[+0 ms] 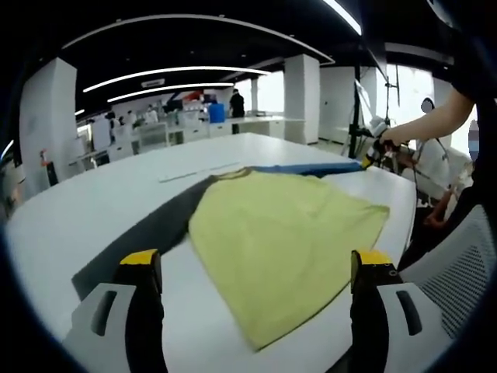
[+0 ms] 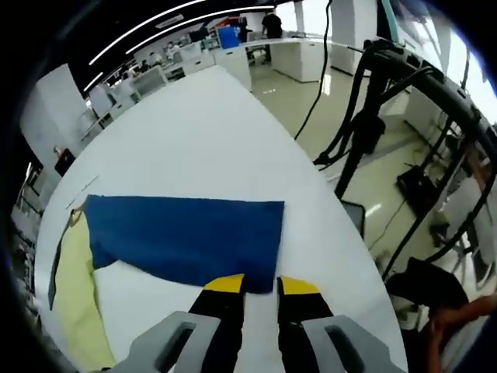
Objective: Fold the garment on the visible template until the final outline fits inside the template.
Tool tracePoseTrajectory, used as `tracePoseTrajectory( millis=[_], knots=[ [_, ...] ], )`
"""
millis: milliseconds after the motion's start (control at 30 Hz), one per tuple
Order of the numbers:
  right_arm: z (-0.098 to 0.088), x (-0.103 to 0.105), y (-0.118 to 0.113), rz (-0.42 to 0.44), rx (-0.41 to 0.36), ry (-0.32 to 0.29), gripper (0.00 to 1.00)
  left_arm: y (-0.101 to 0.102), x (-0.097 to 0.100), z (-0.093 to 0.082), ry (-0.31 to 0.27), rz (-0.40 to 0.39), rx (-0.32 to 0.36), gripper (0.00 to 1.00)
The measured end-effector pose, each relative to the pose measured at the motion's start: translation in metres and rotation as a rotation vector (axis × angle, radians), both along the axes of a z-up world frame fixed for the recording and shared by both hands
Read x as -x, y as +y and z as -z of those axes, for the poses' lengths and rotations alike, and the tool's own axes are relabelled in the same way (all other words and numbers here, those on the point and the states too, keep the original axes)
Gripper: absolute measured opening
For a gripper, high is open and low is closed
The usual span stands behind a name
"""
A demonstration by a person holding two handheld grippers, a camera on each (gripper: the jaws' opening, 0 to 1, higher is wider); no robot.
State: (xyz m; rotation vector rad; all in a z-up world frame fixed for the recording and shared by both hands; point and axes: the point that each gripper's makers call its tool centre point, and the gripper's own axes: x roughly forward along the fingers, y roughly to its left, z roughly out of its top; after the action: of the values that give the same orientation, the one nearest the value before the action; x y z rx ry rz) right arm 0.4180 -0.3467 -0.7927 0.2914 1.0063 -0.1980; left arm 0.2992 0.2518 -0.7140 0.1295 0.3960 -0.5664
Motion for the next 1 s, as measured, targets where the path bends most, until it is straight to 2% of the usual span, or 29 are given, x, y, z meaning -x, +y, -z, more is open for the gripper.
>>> tracePoseTrajectory(
  millis=[133,333,433,567,1000],
  knots=[
    [0.005,0.002,0.005,0.013,-0.023,0.012,0.14,0.0,0.001,0.001,0.006,0.002,-0.009,0.98],
    [0.005,0.003,0.009,0.01,0.009,0.027,0.1,-0.001,0.001,0.001,0.01,-0.001,-0.022,0.98],
    [0.007,0.004,0.007,-0.016,0.04,0.048,0.06,0.0,0.001,0.002,0.011,-0.003,-0.023,0.98],
    [0.005,0.0,0.009,-0.046,0.028,0.049,0.0,0.0,0.002,0.003,0.009,-0.003,-0.021,0.98],
    [-0.015,-0.017,-0.006,-0.002,0.017,-0.078,0.0,-0.005,0.004,0.002,0.01,0.009,-0.04,0.99]
  ],
)
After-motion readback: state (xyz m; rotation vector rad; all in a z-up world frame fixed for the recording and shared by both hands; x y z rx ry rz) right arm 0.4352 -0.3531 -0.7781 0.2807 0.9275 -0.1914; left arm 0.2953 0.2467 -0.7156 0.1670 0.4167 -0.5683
